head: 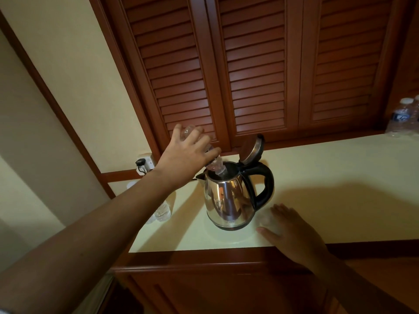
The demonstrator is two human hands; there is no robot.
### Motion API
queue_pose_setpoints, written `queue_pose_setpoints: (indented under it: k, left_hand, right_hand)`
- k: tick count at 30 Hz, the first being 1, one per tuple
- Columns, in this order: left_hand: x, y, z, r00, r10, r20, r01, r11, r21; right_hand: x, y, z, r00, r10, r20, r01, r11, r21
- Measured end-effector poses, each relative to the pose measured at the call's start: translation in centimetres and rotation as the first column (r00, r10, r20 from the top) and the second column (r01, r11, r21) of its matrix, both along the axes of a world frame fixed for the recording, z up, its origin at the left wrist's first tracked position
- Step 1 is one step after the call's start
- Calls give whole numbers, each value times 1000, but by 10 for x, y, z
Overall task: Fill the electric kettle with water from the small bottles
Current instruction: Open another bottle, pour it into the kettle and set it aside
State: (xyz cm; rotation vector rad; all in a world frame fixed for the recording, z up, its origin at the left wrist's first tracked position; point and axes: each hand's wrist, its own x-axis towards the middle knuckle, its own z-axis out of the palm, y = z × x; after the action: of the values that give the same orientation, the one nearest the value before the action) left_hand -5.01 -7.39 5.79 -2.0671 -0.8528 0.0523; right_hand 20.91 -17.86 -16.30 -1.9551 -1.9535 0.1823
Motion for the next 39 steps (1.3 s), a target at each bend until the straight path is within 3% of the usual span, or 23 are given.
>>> queue_pose_setpoints:
  k: [11,19,24,28,31,34,36,39]
  left_hand:
    - [1,2,-3,1000,-21,3,21,1000,13]
    - [-2,1,-1,1000,-5,3,5,1000,30]
    - [-19,-8,-7,974,98,202,-87,994,-63]
    - [-31,-23,-32,862,204,464,-48,944,-326]
    - [-37,-37,-45,652,275,707,132,877,-462]
    - [-44,-59,-59,472,259,842,381,802,-460]
    - [-46,-77,-67,449,224,865,463,769,-440]
    - [-49,-94,-77,485,171,858,471,775,-421]
  right_hand:
    - [1,-2,3,998,70,-1,-70,997,13]
    - [3,-2,1,993,61,-98,-56,997,48]
    - [-2,-10,22,966,99,-237,-70,989,129]
    - [-11,-13,70,943,220,-248,-185,970,159]
    - [-20,-13,112,909,250,-333,-199,963,180]
    - [-26,-12,143,904,298,-306,-257,952,168]
    - [-30,-11,158,906,331,-265,-294,941,170]
    - [-37,-13,172,909,367,-196,-338,926,169]
